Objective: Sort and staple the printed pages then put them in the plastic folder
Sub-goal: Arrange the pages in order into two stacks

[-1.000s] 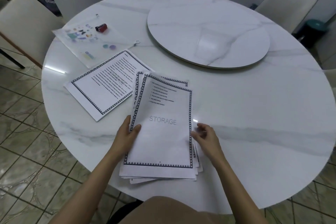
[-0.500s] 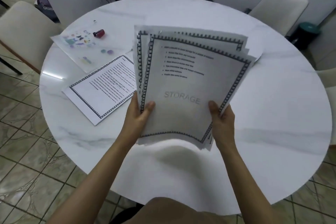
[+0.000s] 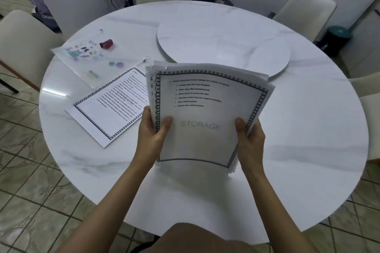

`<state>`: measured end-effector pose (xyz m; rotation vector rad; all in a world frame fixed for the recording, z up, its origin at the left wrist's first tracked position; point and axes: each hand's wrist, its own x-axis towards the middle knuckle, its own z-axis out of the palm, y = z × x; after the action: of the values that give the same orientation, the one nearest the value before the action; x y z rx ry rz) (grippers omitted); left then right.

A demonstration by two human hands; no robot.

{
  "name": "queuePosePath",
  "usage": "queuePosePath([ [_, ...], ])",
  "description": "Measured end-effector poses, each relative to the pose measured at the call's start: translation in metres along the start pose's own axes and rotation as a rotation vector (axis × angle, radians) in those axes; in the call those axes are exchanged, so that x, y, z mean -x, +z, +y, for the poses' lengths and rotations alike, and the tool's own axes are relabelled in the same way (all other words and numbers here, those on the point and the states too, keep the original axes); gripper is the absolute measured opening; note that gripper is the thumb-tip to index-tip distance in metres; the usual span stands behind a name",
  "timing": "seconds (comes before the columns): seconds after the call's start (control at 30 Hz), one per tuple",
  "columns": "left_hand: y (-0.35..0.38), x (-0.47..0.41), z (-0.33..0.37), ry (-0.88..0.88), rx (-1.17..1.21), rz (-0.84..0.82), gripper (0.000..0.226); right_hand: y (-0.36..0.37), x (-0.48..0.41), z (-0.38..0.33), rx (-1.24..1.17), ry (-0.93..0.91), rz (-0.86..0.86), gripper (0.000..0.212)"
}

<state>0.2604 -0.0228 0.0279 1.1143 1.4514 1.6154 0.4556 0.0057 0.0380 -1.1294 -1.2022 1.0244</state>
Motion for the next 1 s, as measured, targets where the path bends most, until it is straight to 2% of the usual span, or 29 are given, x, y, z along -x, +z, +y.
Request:
queuePosePath([
  [0.27, 0.009, -0.001, 0.009, 0.048, 0.027, 0.033, 0.018, 0.002, -0.004, -0.007, -0.011, -0.062, 0.063, 0.015],
  [0.37, 0.005, 0.003, -0.007, -0.017, -0.016, -0.003, 0.018, -0.001, 0.000, 0.010, 0.001, 0.027, 0.041, 0.010],
  [0.5, 0.003, 0.011, -0.025, -0.109, -0.084, -0.039, 0.018, -0.005, 0.007, 0.029, 0.025, 0.143, 0.026, 0.013],
  [0.7, 0.003, 0.006, -0.027, -0.138, -0.214, -0.084, 0.015, -0.013, -0.003, 0.027, 0.099, 0.149, 0.010, 0.012],
  [1.0, 0.005, 0.013, -0.071, -0.508, -0.524, -0.250, 0.028, -0.029, 0.001, 0.079, 0.418, 0.436, -0.042, 0.012],
])
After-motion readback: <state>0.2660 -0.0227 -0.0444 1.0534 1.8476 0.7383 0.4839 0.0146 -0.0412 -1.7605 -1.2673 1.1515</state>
